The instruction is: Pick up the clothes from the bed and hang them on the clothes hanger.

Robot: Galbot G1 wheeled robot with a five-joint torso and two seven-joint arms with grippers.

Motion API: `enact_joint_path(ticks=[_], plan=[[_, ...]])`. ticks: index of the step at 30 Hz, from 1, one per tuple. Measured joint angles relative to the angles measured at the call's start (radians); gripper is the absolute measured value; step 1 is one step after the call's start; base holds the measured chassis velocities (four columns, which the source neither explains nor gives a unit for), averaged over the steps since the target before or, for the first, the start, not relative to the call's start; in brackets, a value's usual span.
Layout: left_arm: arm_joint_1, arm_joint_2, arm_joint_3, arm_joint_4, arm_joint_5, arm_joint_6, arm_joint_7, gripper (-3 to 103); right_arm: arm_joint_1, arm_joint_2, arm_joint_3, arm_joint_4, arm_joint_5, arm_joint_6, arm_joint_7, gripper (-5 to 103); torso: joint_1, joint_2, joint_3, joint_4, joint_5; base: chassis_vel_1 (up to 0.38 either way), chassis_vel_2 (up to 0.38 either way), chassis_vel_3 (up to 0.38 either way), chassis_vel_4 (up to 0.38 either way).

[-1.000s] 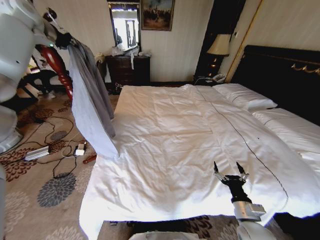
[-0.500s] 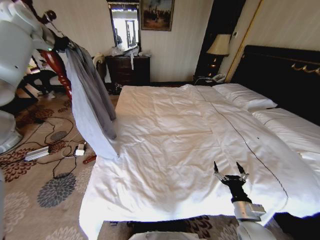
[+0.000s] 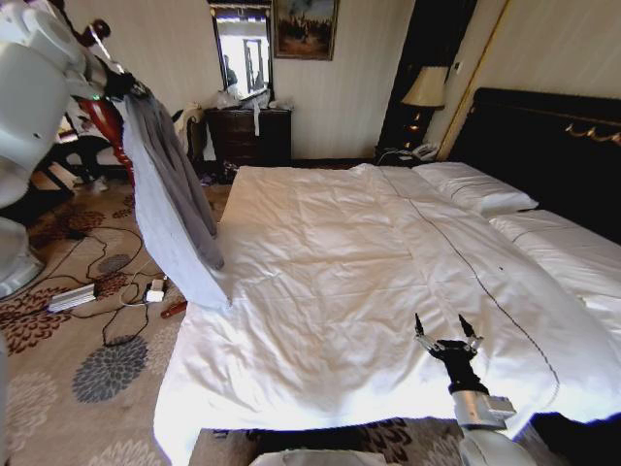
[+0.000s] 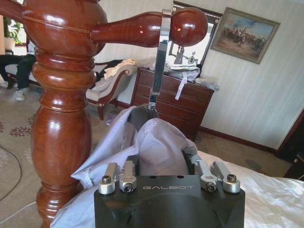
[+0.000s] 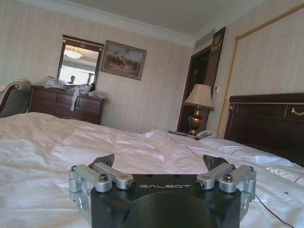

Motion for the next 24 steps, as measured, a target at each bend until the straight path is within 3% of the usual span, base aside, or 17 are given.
enact_joint_path(ticks=[5,6,9,11,13,24], plan=[[0.001,0.023,0.021,-0.029,0.019,0.0,-0.001,74,0.0,0.0,0.0,0.0,0.0,0.0,0.0,100,0.0,0.0,0.0,-0.0001,0.0,0.0,0.0,0.0,0.0],[0.001,0.023,0.021,-0.029,0.019,0.0,-0.001,74,0.0,0.0,0.0,0.0,0.0,0.0,0.0,100,0.0,0.0,0.0,-0.0001,0.0,0.0,0.0,0.0,0.0],[0.001,0.037,0.03,-0.047,0.047,0.0,0.0,89,0.0,0.0,0.0,0.0,0.0,0.0,0.0,100,0.0,0.0,0.0,0.0,0.0,0.0,0.0,0.0,0.0],[0.001,0.04,0.031,-0.051,0.051,0.0,0.0,89,0.0,0.0,0.0,0.0,0.0,0.0,0.0,100,0.0,0.0,0.0,0.0,0.0001,0.0,0.0,0.0,0.0],[0.001,0.052,0.033,-0.065,0.074,0.0,0.002,98,0.0,0.0,0.0,0.0,0.0,0.0,0.0,100,0.0,0.0,0.0,-0.0002,0.0,0.0,0.0,0.0,0.0],[0.014,0.109,0.034,-0.149,0.099,0.0,-0.006,100,0.0,0.0,0.0,0.0,0.0,0.0,0.0,100,0.0,0.0,0.0,-0.0001,0.0,0.0,0.0,0.0,0.0]])
